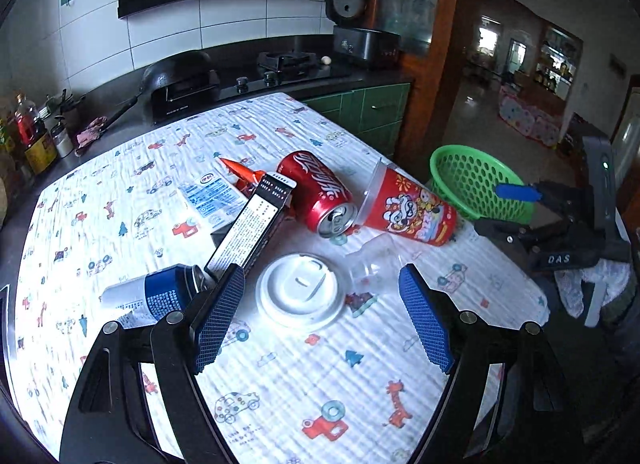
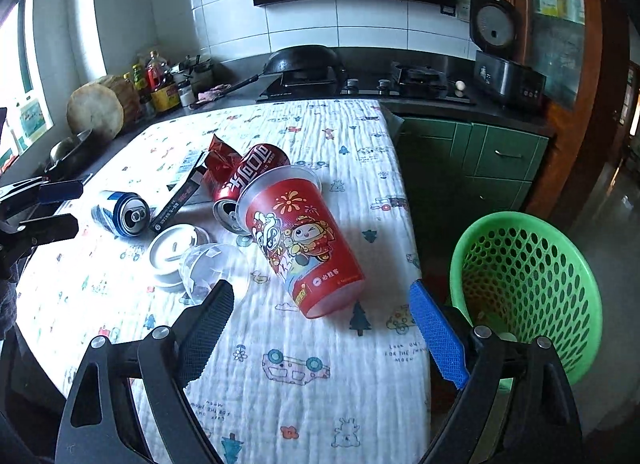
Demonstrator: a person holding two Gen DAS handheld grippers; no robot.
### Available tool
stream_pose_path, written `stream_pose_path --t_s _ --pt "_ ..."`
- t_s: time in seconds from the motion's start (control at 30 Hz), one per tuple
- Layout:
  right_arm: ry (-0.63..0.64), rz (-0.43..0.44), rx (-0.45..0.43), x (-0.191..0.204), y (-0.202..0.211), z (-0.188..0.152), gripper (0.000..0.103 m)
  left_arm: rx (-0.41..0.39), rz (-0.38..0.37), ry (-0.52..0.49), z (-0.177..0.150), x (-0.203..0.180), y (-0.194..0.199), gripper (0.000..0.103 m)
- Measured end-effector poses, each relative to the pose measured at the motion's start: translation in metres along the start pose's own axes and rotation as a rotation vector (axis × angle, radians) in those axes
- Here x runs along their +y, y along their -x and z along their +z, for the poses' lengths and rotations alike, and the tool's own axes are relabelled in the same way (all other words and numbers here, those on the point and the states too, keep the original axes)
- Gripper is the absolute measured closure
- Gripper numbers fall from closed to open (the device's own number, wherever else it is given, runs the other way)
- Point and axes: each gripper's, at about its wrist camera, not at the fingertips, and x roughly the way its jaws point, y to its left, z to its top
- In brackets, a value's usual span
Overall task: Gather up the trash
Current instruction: 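Grasp the red printed cup with the right tool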
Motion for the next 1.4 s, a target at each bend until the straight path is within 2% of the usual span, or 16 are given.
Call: stream_pose_path --t_s 0.17,0.4,0.7,0.83,1.07,1.4 --pt "0.044 -0.009 0.044 0.001 -0.030 0.012 0.017 0.028 -0.011 -0.065 -0.012 -0.001 -0.009 0.024" --pt "0.083 0.003 0.114 0.001 -0.072 0.028 0.017 0.059 -0.034 -0.081 -0.019 0.001 -0.024 0.024" --pt "0.118 0.077 0.183 0.007 -0.109 0.040 0.018 0.080 -0.063 -0.154 -0.015 -0.006 -0.040 0.024" --pt "0.133 0.088 0.206 0.010 -0.119 0.041 0.026 0.089 -0.084 -0.205 -0.013 -0.013 -0.050 0.024" --pt "0.108 0.105 0.183 0.004 -0.111 0.038 0.032 0.118 -0.119 -0.303 -0.006 -0.031 -0.068 0.024" --pt "0.008 0.126 0.135 -0.018 -0.079 0.029 0.033 0.167 -0.153 -0.538 -0.001 -0.063 -0.097 0.024"
